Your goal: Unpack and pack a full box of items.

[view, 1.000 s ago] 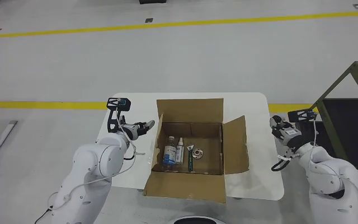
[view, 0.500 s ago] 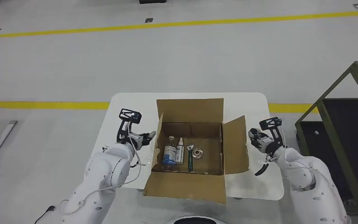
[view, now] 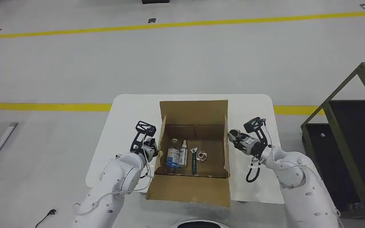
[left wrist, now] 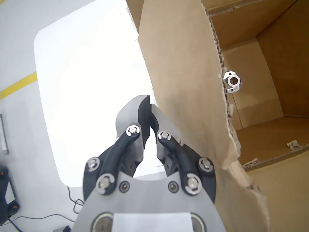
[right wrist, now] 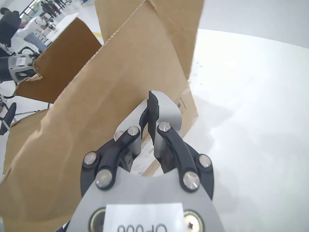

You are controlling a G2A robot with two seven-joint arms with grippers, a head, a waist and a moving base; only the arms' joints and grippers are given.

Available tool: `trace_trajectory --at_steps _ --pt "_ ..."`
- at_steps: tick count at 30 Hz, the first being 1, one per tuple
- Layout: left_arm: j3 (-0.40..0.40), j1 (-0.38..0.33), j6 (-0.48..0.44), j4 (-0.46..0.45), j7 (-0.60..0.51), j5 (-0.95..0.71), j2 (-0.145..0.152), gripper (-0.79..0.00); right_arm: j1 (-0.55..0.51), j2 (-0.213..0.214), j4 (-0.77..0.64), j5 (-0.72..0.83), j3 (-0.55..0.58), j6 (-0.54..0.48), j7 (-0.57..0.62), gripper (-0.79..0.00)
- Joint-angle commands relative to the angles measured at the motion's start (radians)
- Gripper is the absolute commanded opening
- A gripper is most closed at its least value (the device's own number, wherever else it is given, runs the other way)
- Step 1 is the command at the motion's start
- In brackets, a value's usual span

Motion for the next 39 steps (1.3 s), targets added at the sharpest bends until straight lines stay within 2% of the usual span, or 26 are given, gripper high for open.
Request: trace_trajectory --at_steps 1,7,13,26,37,38,39 --pt "0.007 -0.007 -0.005 0.004 -0.002 -0.022 -0.003 -0.785 0.02 -0.001 0.007 0.002 -0.03 -0.008 0.017 -0.785" --pt "0.034 -0.029 -0.04 0.012 -0.003 -0.067 -0.01 -0.785 0.101 -0.008 0.066 -0.034 -0.136 0.018 0.103 -0.785" --pt "0.06 -0.043 -0.121 0.027 -0.005 -0.033 -0.009 -0.785 0.162 -0.013 0.112 -0.038 -0.199 0.073 0.169 -0.785" --pt "0.114 -0.044 -0.123 0.052 -0.019 -0.013 -0.018 -0.785 0.112 0.013 0.005 -0.019 -0.108 0.072 0.132 -0.785" --pt "0.141 -0.05 -0.108 0.065 -0.027 0.008 -0.025 -0.785 0.092 0.023 -0.007 -0.007 -0.109 0.086 0.122 -0.785" --pt "0.141 -0.05 -0.107 0.063 -0.028 0.008 -0.026 -0.456 0.092 0.023 -0.009 -0.005 -0.11 0.086 0.121 -0.785" --pt "0.138 -0.049 -0.104 0.058 -0.03 0.009 -0.026 0.0 0.091 0.024 -0.01 -0.002 -0.11 0.085 0.118 -0.785"
